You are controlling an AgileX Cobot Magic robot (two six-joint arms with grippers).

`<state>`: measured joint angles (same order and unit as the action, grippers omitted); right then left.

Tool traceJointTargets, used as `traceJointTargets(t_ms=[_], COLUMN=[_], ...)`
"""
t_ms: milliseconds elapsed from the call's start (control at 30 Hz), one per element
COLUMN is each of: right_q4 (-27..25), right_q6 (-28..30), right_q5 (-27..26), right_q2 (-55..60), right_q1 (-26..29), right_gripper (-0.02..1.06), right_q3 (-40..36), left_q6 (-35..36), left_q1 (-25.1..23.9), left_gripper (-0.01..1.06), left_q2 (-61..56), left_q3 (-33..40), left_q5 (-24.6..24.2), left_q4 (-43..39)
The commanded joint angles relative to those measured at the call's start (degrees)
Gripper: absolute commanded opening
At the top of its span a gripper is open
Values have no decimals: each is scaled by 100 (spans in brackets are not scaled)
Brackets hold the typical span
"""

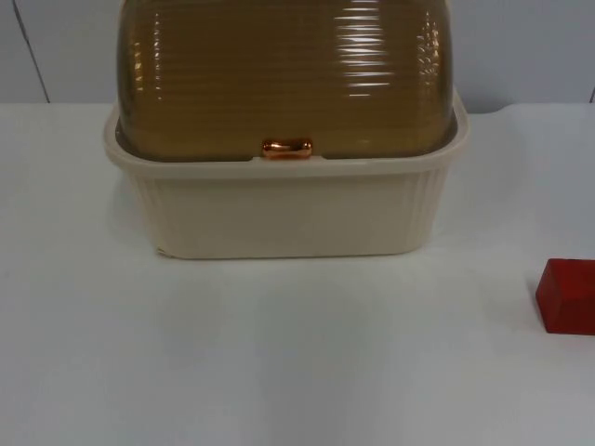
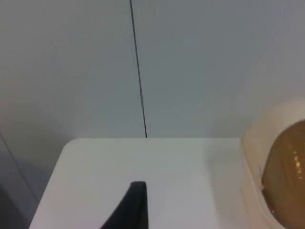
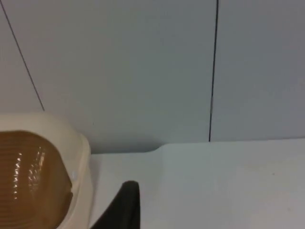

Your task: Open the box lid with the left hand, place the block into the box with the right hand, then close the box lid with the left hand.

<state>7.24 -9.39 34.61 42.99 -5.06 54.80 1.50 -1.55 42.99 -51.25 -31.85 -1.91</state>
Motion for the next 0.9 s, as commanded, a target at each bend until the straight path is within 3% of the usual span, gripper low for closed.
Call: traceJointTargets(t_ms=[0,133,400,500,533,700,733,867], right_q4=[35,34,9,67,67,312,312,416], right_q6=[-27,-27,-289,-289,-289,-289,-289,-279], right_q5=[-281,-724,-664,-697,-697,-705,-705,-696], right_q2=[287,864,1279,1279,1279,1279,1279,1279], right_q1=[-17,-17,-17,-17,-17,-17,-17,-17], right_gripper=[105,105,105,105,105,105,105,105], right_q3=[33,33,33,33,33,33,33,33], left_q6=[5,6,-205,-1278,-1278,-2099,-2099,-2264], left_q1=[32,32,179,811,811,2558,2558,3861], left_gripper=[105,105,105,105,105,105,105,105], left_q2=[156,561,969,1182,1182,1914,1914,2761], left_q3=[-45,-45,-45,-45,-45,-45,-45,-45], left_q5=[137,274,362,-68,-68,-234,-234,-302], left_q4=[-34,-48,-48,106,106,-120,-120,-1919])
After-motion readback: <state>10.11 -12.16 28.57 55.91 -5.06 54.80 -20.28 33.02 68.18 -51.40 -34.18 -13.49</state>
